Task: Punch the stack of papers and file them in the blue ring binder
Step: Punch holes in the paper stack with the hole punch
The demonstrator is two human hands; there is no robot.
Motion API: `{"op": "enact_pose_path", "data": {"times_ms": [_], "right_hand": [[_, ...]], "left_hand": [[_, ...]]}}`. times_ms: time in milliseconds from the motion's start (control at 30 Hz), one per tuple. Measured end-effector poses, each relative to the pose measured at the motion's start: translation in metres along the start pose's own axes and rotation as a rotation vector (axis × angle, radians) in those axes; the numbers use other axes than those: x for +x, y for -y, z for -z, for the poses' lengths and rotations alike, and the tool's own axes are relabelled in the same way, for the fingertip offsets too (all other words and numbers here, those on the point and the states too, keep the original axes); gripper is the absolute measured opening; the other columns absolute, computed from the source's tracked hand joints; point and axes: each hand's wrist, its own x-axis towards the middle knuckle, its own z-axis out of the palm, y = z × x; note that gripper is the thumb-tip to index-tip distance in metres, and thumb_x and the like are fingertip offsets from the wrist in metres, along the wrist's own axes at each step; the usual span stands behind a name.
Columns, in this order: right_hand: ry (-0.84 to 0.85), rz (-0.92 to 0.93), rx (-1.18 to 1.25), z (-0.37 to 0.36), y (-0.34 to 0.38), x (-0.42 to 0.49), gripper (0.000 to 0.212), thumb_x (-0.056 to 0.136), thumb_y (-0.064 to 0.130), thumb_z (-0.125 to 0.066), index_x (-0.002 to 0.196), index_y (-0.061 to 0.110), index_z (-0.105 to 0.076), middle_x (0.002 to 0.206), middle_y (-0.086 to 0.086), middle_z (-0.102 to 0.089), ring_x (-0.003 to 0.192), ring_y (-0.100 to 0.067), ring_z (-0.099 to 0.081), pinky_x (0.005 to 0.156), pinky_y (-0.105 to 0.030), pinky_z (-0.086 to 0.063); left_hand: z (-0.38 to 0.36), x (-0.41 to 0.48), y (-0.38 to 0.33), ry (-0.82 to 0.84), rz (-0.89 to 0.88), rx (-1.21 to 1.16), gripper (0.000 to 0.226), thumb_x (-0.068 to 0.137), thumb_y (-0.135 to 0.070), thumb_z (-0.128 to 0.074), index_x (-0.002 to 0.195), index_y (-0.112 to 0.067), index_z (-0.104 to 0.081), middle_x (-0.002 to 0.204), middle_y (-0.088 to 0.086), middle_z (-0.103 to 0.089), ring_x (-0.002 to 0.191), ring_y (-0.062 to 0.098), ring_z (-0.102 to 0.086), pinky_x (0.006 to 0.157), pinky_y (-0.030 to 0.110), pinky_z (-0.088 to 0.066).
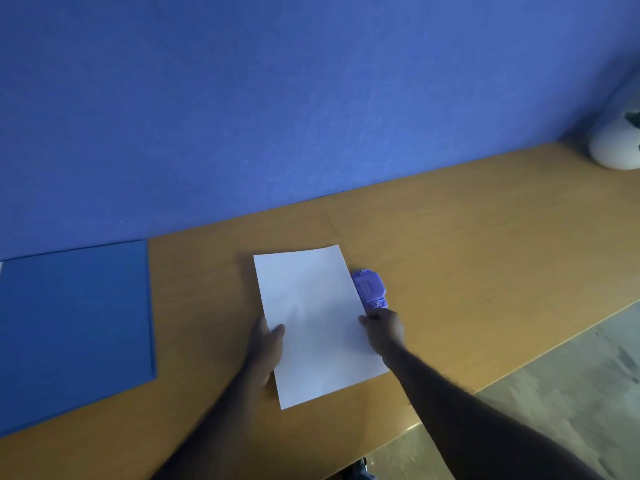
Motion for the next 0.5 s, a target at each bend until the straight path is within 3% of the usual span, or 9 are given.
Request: {"op": "enact_pose_path", "data": {"times_ms": [100, 233, 400, 500], "right_hand": [[-0.034, -0.010, -0.005, 0.003, -0.001, 0.002, 0.017, 0.081, 0.012, -0.064, 0.073, -0.003, -0.061, 0.059, -0.003, -0.049, 0.055, -0.019, -0.041, 0.051, -0.027, -0.029], [-0.042, -0.017, -0.013, 0.004, 0.002, 0.002, 0.018, 0.081, 0.015, -0.064, 0.066, 0.010, -0.055, 0.058, -0.001, -0.048, 0.052, -0.019, -0.042, 0.047, -0.024, -0.028], [-0.151, -0.001, -0.041, 0.019, 0.004, 0.004, 0.016, 0.080, 0.029, -0.051, 0.072, 0.016, -0.058, 0.064, 0.000, -0.056, 0.060, -0.025, -0.050, 0.047, -0.024, -0.031], [-0.186, 0.045, 0.078, 0.034, 0.005, 0.012, 0.017, 0.082, 0.022, -0.043, 0.082, 0.024, -0.060, 0.067, 0.005, -0.054, 0.070, -0.027, -0.052, 0.052, -0.028, -0.035]], "left_hand": [[-0.008, 0.002, -0.007, -0.003, -0.006, 0.028, 0.043, 0.094, -0.011, -0.050, 0.137, -0.008, -0.045, 0.136, 0.008, -0.054, 0.122, 0.028, -0.052, 0.091, 0.029, -0.039], [-0.009, 0.005, -0.008, -0.012, -0.010, 0.053, 0.044, 0.094, -0.012, -0.049, 0.138, -0.008, -0.044, 0.139, 0.008, -0.052, 0.124, 0.028, -0.051, 0.096, 0.032, -0.041], [-0.011, 0.007, -0.009, -0.013, -0.004, 0.044, 0.043, 0.095, -0.012, -0.049, 0.138, -0.011, -0.044, 0.137, 0.005, -0.053, 0.122, 0.027, -0.052, 0.092, 0.031, -0.041], [-0.014, 0.008, -0.010, -0.007, 0.000, 0.034, 0.044, 0.095, -0.013, -0.049, 0.138, -0.011, -0.043, 0.138, 0.005, -0.053, 0.122, 0.026, -0.052, 0.093, 0.031, -0.042]]}}
